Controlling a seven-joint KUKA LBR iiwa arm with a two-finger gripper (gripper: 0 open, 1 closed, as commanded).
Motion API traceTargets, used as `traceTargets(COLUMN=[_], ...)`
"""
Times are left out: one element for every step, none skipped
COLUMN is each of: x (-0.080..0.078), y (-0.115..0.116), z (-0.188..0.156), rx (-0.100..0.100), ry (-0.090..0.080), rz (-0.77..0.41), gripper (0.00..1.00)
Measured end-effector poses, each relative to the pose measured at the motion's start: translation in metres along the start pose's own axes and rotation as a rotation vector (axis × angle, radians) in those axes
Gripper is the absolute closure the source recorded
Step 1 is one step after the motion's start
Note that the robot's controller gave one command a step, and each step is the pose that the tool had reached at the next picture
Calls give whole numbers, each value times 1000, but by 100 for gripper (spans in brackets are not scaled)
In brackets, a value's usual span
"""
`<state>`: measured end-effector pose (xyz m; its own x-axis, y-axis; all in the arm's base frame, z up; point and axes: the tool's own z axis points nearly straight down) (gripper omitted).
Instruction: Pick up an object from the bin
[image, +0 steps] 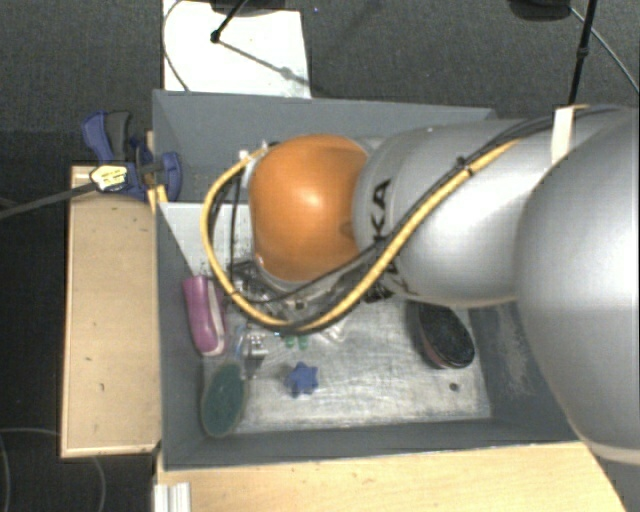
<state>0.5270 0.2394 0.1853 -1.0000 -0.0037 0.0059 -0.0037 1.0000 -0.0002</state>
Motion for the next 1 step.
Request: traceTargets(x=[38], y=[-3], z=[117], rx=[1], ry=[-6], rz=[-186], gripper=[0])
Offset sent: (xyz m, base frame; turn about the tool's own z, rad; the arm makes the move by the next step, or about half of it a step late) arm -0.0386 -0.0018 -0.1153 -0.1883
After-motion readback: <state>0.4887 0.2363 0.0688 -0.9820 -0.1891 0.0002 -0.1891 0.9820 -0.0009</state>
